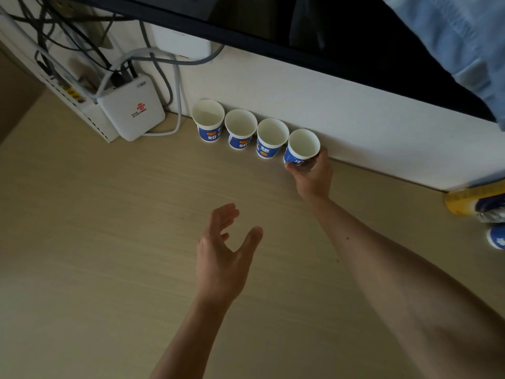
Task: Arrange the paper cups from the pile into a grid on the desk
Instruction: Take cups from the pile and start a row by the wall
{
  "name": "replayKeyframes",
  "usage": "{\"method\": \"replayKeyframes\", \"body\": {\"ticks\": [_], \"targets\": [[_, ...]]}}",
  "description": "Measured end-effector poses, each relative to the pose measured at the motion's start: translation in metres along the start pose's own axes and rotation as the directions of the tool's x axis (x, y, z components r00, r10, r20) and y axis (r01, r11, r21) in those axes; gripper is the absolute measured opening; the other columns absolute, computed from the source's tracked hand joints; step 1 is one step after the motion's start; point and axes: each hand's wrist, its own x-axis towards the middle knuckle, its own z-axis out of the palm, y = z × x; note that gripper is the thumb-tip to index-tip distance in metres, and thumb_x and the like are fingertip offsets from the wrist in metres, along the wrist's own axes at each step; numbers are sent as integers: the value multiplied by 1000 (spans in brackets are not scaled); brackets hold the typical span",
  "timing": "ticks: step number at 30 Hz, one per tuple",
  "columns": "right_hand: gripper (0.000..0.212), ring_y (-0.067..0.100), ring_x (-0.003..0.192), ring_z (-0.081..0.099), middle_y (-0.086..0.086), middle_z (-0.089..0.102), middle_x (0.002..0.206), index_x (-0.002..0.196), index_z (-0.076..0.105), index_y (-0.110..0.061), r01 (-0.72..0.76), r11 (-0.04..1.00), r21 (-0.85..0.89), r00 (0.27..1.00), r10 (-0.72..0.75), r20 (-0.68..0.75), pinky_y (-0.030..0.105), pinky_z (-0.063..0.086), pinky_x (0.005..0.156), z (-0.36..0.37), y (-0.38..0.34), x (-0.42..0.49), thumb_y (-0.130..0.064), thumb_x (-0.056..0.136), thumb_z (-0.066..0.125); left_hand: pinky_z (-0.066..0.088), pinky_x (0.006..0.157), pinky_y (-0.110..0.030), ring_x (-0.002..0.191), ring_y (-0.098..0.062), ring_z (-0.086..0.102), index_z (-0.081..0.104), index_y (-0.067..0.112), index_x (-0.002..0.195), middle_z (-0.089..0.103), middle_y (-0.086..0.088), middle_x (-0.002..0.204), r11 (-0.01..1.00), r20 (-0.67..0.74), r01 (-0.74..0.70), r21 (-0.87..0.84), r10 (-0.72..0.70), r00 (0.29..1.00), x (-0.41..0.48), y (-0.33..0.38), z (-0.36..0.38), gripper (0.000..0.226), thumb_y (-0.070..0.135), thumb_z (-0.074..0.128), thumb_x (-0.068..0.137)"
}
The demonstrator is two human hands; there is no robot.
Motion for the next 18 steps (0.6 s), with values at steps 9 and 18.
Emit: {"method": "replayKeyframes", "body": {"ticks": [9, 18], "targets": [[71, 15, 107, 60, 4, 64, 121, 130, 52, -7, -35, 997, -66, 999, 35, -5, 19, 45, 87, -30, -1, -33, -15, 69, 88, 51, 94, -31, 114, -2, 61, 56, 35, 121, 66, 17, 116, 1000, 18, 7, 5, -7, 1000, -8, 7, -1, 53, 46, 75, 72], [58, 8, 104, 64, -1, 66, 115, 128, 55, -12, -67, 998, -16, 997, 68, 46, 10, 45, 87, -132, -5, -159, -17, 78, 83, 49, 85, -27, 109, -7, 63, 57, 24, 124, 68, 8, 114, 1000, 145, 12, 1, -12, 989, -60, 40, 31, 58, 45, 74, 72]]}}
